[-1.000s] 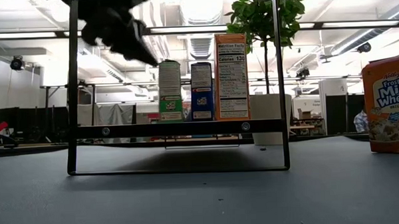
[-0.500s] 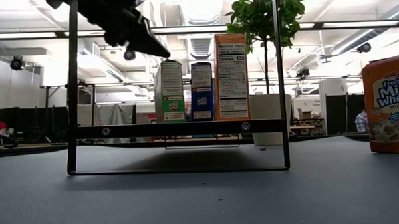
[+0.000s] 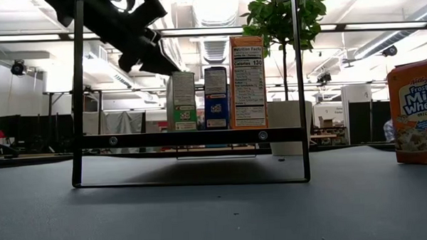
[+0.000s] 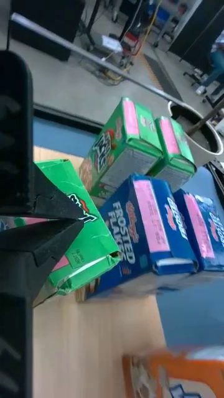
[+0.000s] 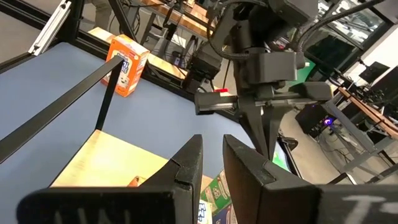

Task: Stack cereal on shelf
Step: Put the green cereal box on the shelf aligned with the other green cereal box

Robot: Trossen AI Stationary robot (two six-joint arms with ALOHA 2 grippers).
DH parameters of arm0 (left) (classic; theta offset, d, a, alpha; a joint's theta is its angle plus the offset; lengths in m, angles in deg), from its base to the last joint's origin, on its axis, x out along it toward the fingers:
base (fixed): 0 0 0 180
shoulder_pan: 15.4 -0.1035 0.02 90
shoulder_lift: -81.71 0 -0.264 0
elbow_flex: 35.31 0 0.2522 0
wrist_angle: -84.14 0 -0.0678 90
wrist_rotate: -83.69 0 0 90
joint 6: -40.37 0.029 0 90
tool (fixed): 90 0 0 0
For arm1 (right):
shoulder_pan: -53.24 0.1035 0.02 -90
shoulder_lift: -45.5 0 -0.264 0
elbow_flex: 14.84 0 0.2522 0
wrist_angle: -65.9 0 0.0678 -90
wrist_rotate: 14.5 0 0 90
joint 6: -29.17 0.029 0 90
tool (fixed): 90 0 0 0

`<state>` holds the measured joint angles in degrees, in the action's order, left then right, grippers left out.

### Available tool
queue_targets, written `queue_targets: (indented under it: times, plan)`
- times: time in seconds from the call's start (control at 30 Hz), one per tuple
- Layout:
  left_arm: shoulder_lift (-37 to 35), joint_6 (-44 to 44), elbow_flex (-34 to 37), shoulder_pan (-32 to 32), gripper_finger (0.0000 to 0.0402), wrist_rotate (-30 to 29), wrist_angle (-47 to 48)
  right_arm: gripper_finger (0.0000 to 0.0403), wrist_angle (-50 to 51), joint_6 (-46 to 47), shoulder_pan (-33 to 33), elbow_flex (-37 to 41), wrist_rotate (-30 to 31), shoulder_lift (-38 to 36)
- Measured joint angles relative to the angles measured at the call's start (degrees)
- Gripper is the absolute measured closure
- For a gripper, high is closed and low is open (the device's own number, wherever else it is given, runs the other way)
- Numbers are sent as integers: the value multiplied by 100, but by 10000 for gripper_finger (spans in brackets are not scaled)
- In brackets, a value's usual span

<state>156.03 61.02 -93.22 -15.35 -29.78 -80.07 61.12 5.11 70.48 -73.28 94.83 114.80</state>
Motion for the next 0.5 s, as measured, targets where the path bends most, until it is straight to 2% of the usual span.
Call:
queue_targets:
  times: [0.33, 0.5]
  plan:
    - [28, 893, 12, -627, 402, 5, -229, 349, 3, -2, 2, 0, 0, 0]
    - [28, 1149, 15, -1033, 402, 399, -346, 349, 3, -5, 0, 0, 0, 0]
